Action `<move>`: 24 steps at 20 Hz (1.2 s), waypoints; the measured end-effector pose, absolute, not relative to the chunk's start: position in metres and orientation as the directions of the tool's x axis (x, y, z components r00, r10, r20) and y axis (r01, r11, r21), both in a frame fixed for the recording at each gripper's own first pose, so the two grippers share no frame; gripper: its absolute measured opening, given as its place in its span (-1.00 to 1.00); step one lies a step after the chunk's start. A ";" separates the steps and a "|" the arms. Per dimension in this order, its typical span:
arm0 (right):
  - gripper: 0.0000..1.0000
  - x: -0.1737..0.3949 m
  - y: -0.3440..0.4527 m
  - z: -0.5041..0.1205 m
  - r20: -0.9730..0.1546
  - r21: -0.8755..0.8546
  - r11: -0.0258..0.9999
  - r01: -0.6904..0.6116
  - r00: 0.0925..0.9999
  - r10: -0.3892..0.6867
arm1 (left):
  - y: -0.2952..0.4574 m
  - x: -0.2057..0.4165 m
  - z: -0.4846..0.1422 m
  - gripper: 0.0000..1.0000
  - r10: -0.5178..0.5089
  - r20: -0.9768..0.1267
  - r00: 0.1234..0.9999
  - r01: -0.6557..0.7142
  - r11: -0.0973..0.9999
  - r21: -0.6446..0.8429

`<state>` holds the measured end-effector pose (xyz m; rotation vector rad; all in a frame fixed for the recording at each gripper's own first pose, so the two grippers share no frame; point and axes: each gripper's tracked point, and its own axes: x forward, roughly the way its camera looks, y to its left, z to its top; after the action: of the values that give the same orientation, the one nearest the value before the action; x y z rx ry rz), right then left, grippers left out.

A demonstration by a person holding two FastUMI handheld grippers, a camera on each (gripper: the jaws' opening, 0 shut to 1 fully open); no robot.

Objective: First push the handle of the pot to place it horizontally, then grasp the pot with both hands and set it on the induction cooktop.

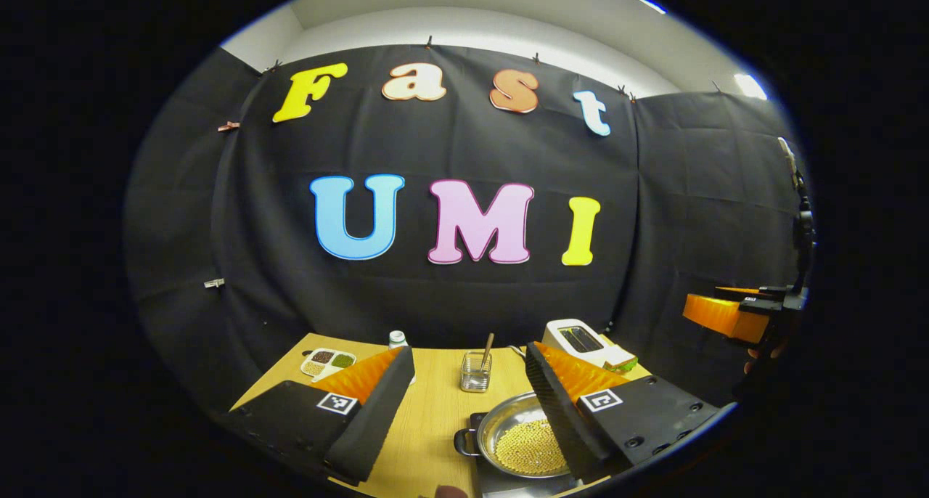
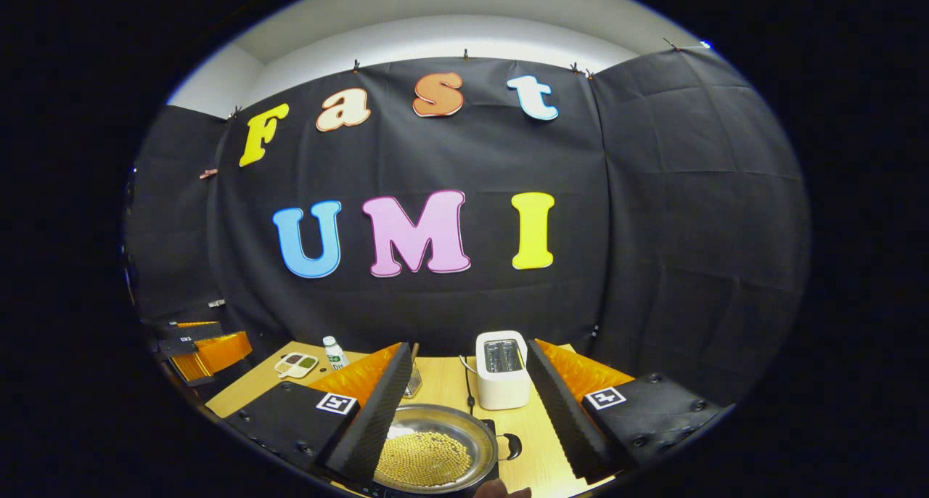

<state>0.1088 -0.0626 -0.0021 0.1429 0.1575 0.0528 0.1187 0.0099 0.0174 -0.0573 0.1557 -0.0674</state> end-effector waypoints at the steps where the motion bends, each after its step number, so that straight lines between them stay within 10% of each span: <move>1: 0.97 0.106 -0.062 0.007 -0.126 0.149 0.988 -0.040 0.990 0.059 | 0.015 0.115 0.027 0.92 -0.070 -0.138 0.988 0.061 0.996 -0.070; 24: 0.97 0.041 -0.047 0.062 0.028 0.063 0.998 0.020 0.999 -0.022 | 0.039 0.063 0.065 0.94 -0.073 -0.047 0.996 0.073 0.997 0.011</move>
<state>0.0410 -0.0474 0.0619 0.0630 -0.0288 -0.0208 0.0625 0.0395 0.0645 0.0129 0.0463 -0.0730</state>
